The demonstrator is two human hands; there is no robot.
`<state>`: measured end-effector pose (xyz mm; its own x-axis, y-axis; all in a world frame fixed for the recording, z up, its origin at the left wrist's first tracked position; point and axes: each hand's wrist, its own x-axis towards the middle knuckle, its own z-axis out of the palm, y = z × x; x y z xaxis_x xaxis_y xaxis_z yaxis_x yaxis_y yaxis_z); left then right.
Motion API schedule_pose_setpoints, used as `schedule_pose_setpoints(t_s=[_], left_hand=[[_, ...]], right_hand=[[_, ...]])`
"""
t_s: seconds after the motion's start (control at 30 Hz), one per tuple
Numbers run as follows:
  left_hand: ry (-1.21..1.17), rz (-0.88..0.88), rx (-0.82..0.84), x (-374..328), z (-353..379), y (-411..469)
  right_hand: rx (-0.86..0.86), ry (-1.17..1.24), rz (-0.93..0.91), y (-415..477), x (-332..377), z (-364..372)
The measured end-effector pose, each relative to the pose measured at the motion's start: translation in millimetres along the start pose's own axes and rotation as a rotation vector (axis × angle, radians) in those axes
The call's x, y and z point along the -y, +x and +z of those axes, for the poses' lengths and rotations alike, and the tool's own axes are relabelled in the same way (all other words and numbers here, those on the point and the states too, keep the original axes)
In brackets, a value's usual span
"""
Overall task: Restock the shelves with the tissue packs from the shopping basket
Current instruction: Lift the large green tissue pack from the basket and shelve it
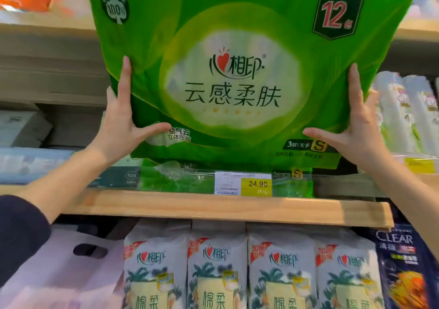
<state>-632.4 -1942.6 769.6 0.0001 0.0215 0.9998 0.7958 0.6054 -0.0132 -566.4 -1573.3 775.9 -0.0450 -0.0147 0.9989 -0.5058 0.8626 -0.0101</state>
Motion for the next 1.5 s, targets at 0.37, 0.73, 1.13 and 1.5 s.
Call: schedule_pose_setpoints(t_s=[0.37, 0.73, 1.13, 1.5], left_hand=[[0.029, -0.112, 0.13, -3.5, -14.4, -34.8], [0.064, -0.185, 0.218, -18.0, -25.3, -40.9], [0.732, 0.26, 0.053, -33.1, -47.0, -1.8], [0.671, 0.226, 0.042, -24.9, -8.0, 17.6]], right_hand=[[0.138, 0.028, 0.051, -35.1, 4.0, 3.0], [0.167, 0.054, 0.118, -42.5, 12.2, -0.9], [-0.012, -0.43, -0.077, -8.7, 57.6, -13.1], [-0.001, -0.411, -0.104, 6.9, 50.1, 16.5]])
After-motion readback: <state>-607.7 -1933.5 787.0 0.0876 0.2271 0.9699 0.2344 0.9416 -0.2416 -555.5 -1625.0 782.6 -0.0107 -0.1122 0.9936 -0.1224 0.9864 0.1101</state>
